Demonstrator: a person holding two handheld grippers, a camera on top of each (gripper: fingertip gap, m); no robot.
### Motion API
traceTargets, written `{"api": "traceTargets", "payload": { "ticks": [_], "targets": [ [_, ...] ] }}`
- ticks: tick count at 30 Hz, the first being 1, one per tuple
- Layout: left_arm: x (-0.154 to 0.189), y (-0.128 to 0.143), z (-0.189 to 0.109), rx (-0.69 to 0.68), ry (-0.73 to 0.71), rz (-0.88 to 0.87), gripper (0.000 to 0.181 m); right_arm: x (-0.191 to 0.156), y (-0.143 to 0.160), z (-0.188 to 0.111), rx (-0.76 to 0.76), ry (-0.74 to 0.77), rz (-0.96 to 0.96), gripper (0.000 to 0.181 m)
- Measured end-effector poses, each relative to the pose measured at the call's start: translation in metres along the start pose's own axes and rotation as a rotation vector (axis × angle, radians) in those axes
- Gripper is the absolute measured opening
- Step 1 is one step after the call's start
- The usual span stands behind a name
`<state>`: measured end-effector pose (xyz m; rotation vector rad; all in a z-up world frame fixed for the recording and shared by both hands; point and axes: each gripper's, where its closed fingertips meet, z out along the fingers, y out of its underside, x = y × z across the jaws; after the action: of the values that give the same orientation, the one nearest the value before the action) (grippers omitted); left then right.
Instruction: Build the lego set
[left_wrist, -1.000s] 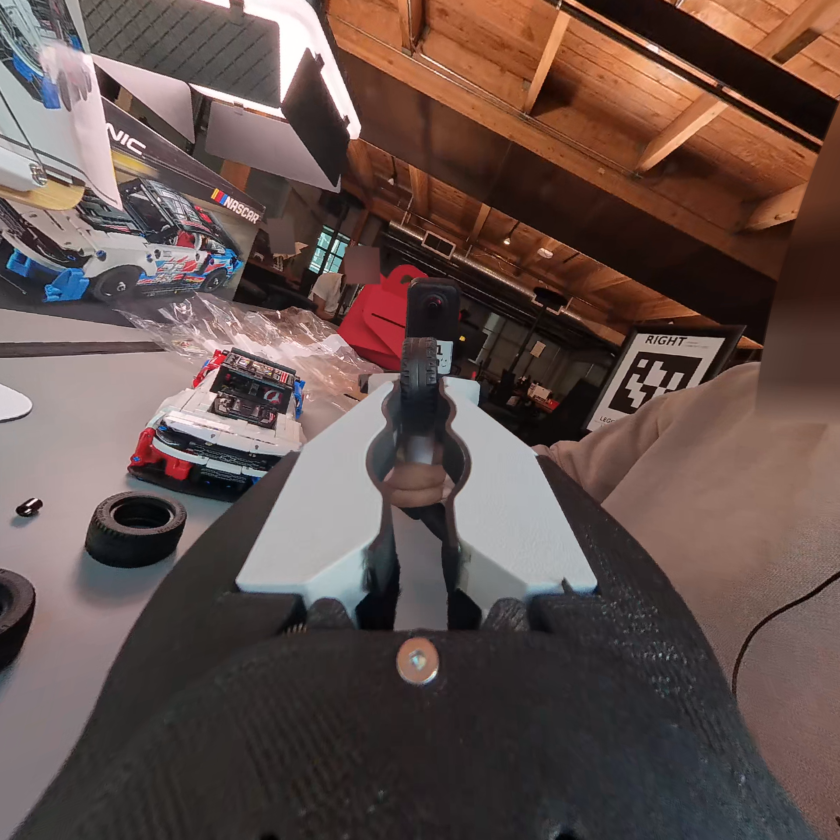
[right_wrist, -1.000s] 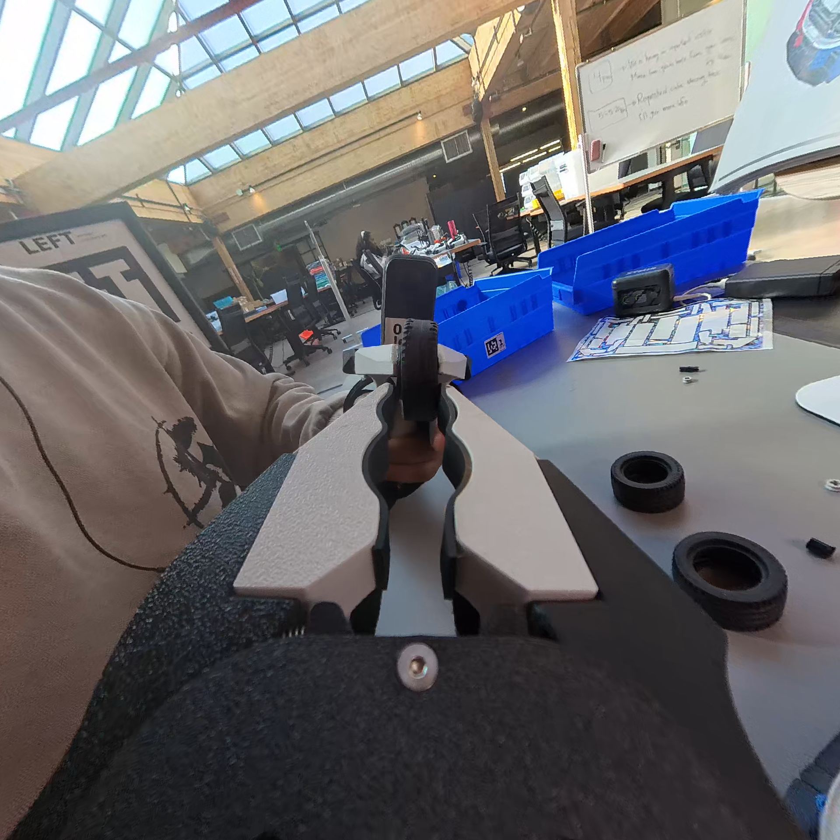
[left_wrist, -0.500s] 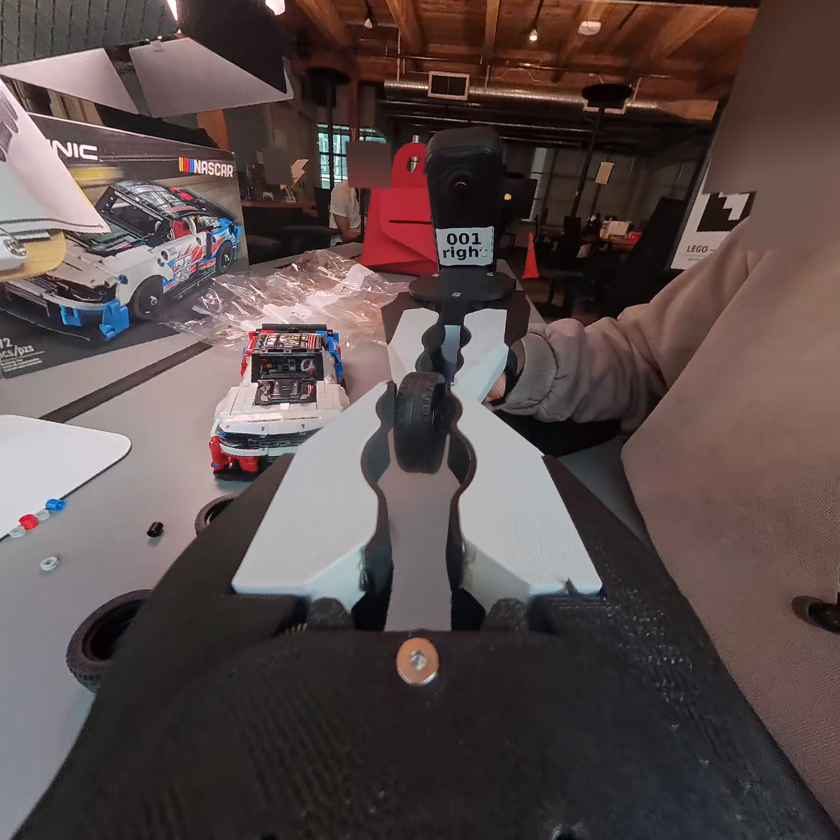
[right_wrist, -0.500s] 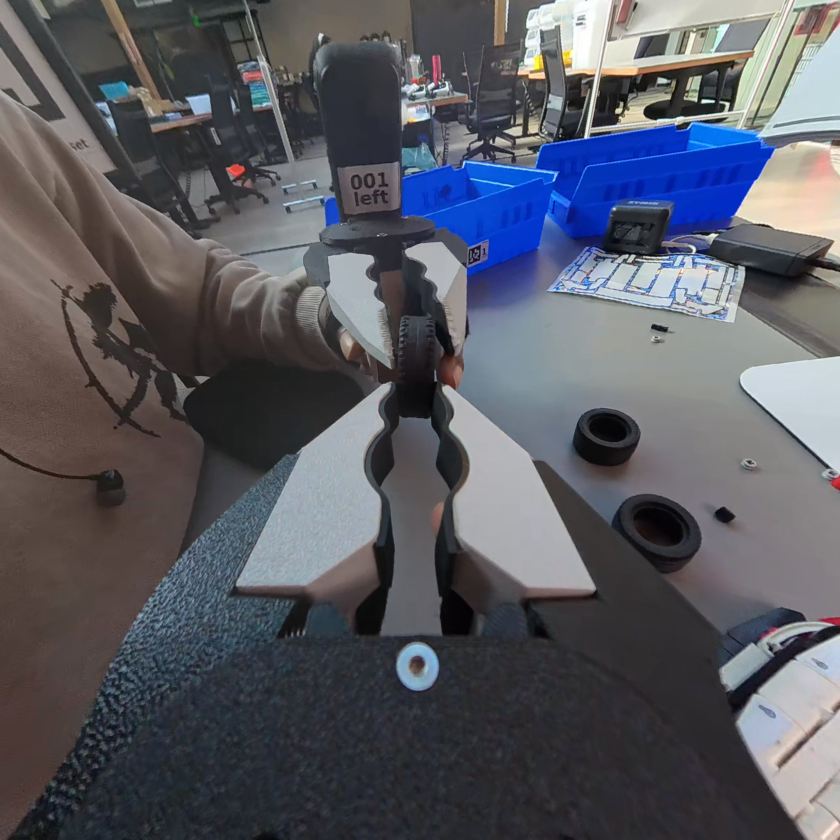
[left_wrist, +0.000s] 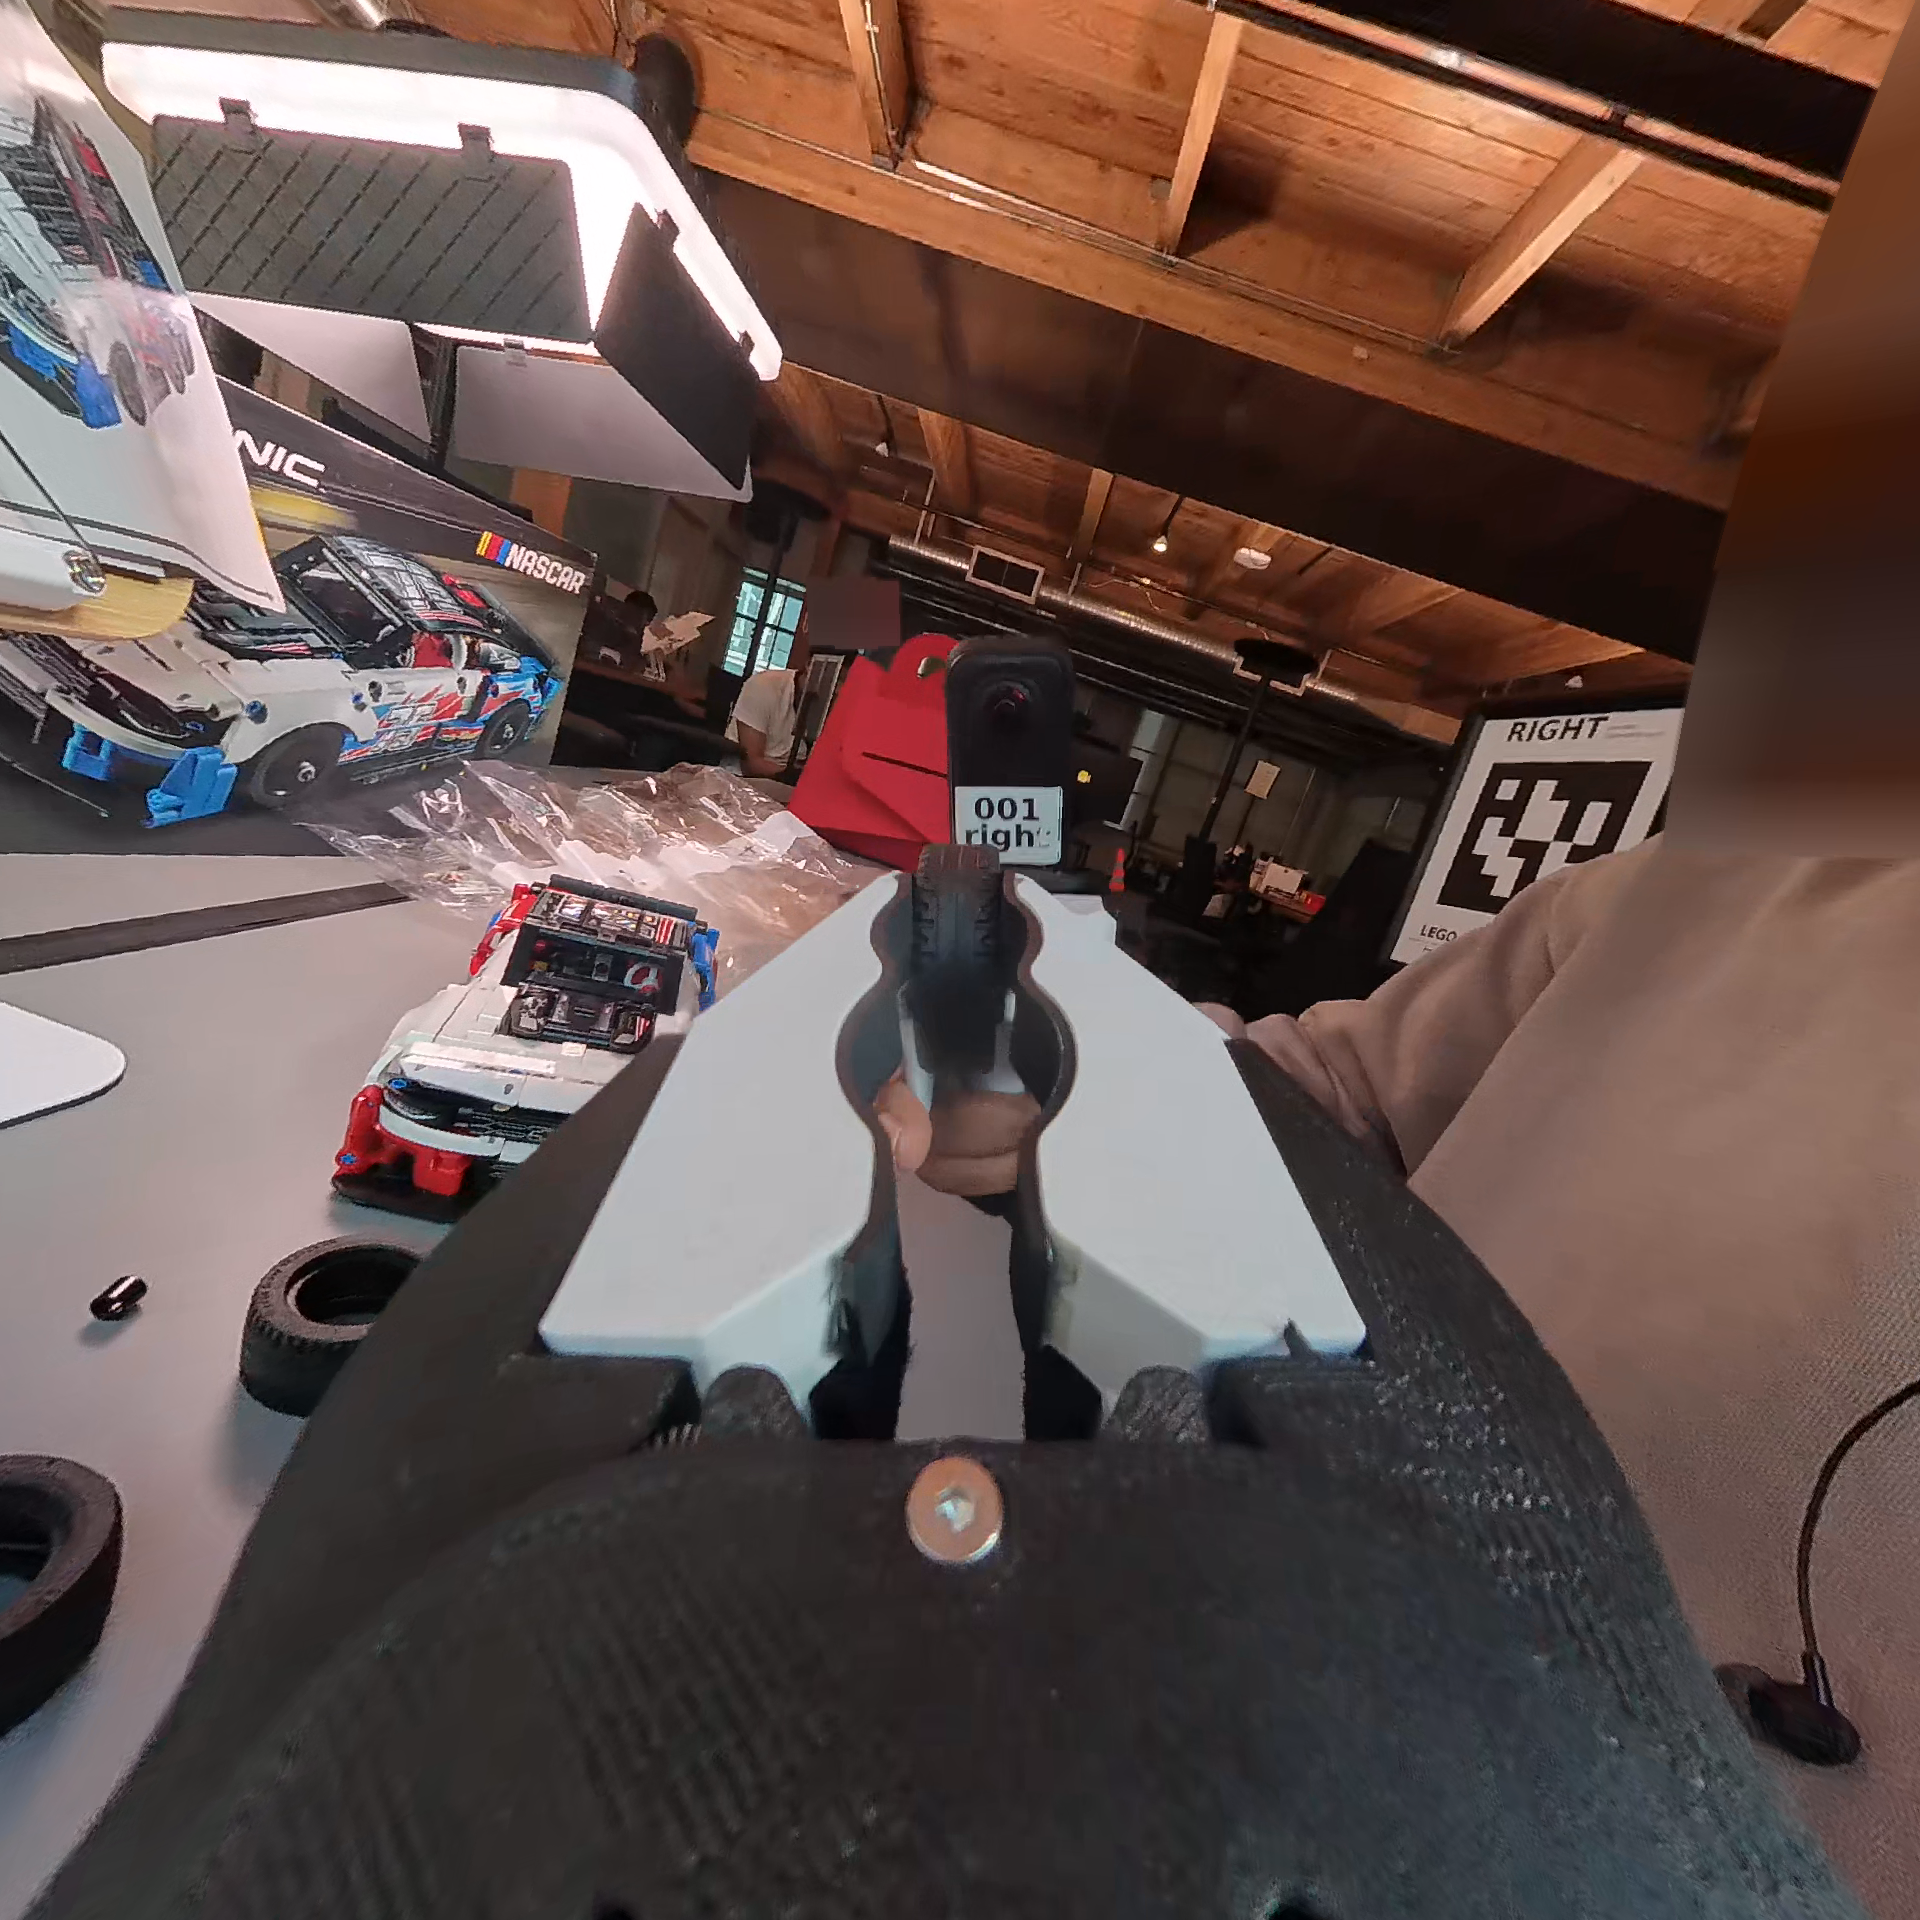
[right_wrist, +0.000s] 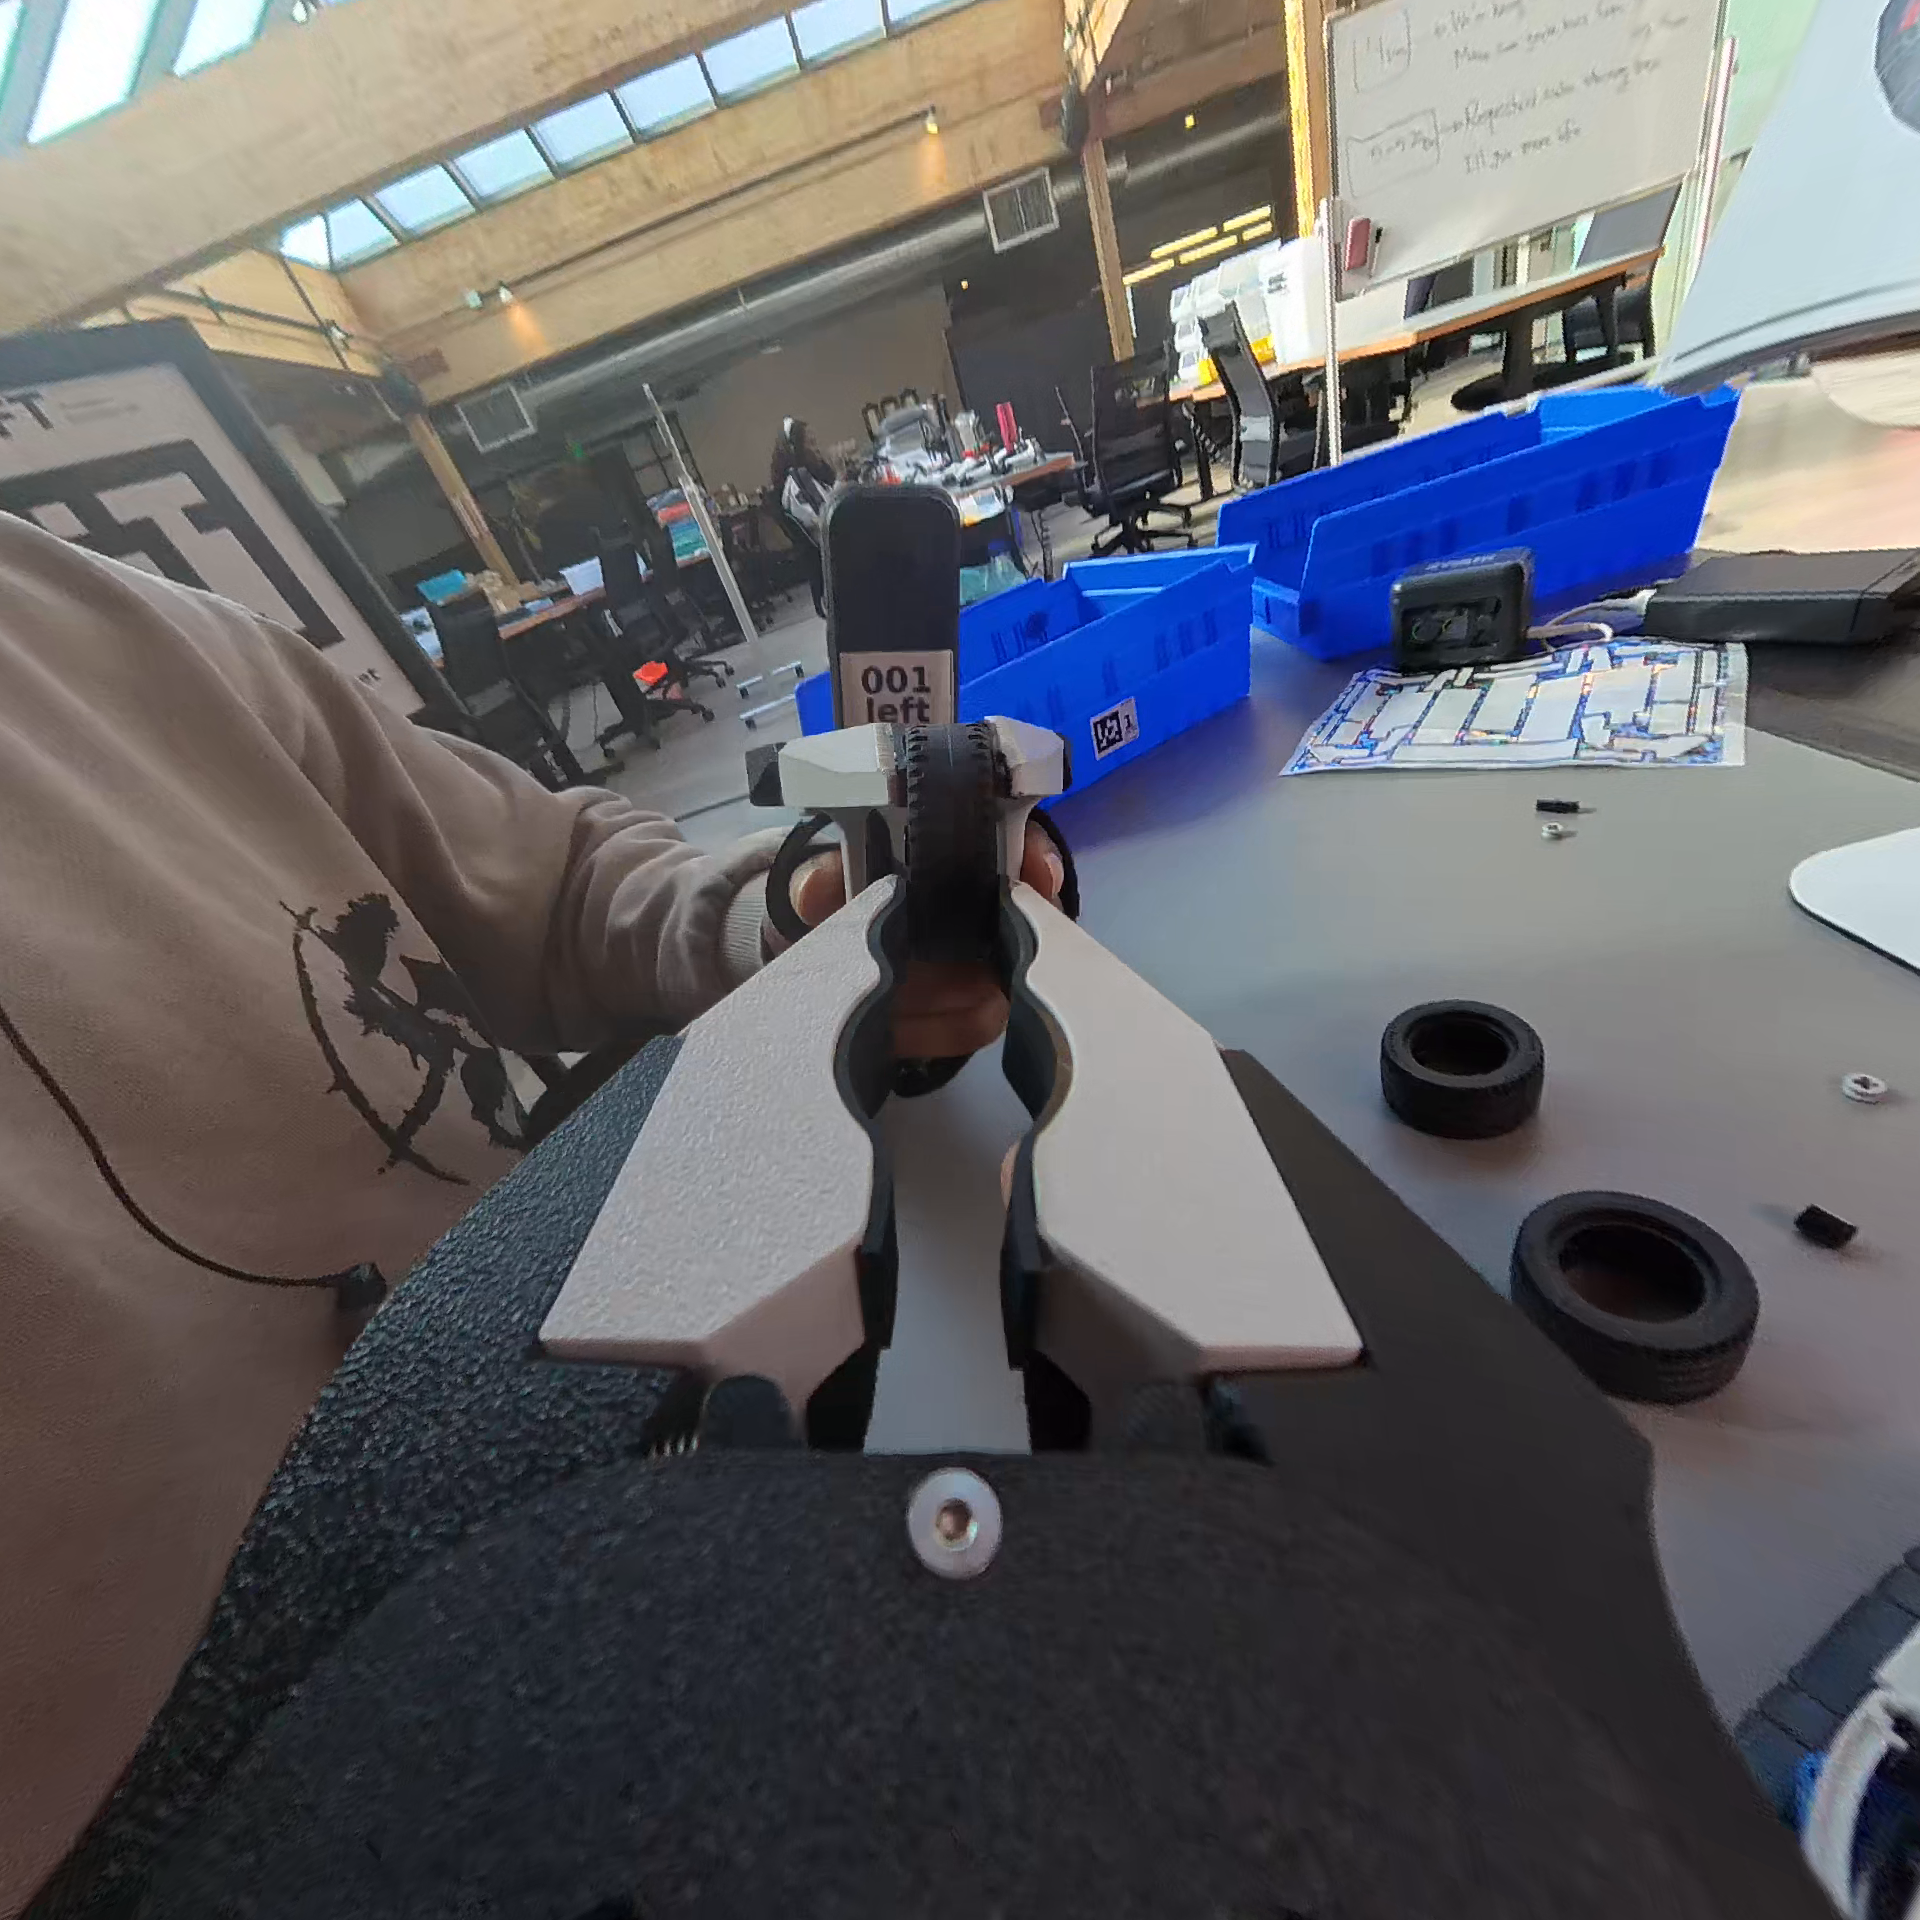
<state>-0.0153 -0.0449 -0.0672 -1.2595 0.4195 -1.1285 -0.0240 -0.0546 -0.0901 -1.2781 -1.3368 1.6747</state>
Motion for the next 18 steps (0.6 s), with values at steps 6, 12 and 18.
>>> {"api": "traceTargets", "payload": {
  "ticks": [6,12,18],
  "targets": [
    [-0.018,0.032,-0.007,-0.242,-0.074,0.017,0.031,0.009,0.026,-0.01,-0.201,0.02,0.025,0.012],
    [-0.022,0.035,-0.004,-0.269,-0.08,-0.087,0.015,0.02,0.021,-0.015,-0.178,0.065,0.09,0.012],
    [-0.037,-0.002,0.003,0.001,-0.043,-0.531,0.013,0.029,-0.014,-0.026,-0.07,0.304,-0.466,0.045]
  ]
}}
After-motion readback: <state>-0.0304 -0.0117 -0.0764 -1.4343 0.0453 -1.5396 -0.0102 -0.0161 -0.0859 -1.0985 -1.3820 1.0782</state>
